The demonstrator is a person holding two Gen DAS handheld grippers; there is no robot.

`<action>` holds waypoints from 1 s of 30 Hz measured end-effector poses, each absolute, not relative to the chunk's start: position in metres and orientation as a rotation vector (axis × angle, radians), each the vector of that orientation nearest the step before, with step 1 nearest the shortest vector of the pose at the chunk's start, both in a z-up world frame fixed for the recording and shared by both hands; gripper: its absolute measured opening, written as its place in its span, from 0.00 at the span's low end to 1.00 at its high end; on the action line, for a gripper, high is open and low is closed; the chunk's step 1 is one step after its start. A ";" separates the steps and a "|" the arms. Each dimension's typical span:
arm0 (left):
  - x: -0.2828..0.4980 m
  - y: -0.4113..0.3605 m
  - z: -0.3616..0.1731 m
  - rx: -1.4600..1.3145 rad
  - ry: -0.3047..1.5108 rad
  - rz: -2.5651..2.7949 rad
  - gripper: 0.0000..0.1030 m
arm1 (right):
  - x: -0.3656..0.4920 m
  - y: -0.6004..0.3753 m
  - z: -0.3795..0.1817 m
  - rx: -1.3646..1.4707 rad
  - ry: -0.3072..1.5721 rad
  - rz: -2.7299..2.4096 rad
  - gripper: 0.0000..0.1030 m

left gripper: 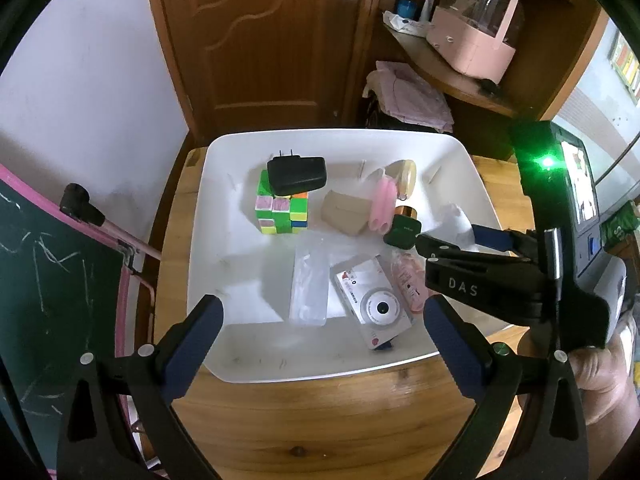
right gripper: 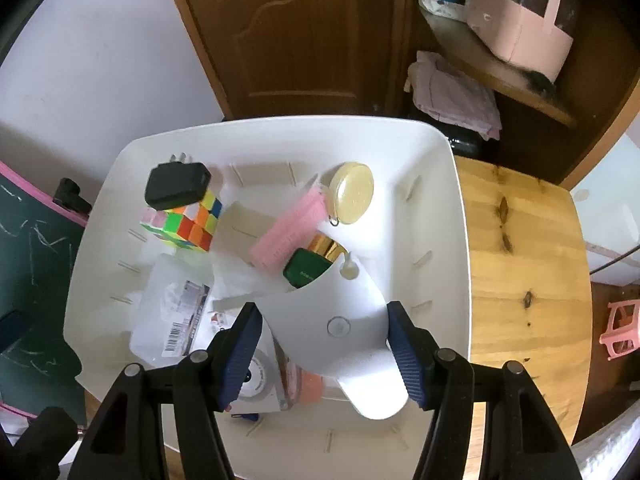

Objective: Organize rigid objects
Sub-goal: 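Lower the white plastic piece into the bin and open the right tool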

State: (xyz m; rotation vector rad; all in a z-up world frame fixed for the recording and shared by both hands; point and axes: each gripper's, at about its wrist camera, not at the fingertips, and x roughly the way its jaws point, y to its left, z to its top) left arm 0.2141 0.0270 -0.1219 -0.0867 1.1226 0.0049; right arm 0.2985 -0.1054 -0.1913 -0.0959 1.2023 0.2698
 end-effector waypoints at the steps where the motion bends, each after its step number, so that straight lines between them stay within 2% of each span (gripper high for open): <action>1: 0.214 0.027 -0.122 -0.088 1.122 0.003 0.97 | 0.297 -0.105 -0.192 -0.100 1.201 0.272 0.62; 7: 0.210 0.028 -0.118 -0.097 1.119 0.000 0.97 | 0.289 -0.103 -0.179 -0.099 1.163 0.285 0.62; 20: 0.165 0.022 -0.051 -0.101 0.999 -0.027 0.98 | 0.237 -0.125 -0.070 -0.061 0.962 0.282 0.62; 30: 0.121 0.013 -0.022 -0.118 0.941 -0.026 0.98 | 0.180 -0.154 -0.025 -0.030 0.897 0.273 0.62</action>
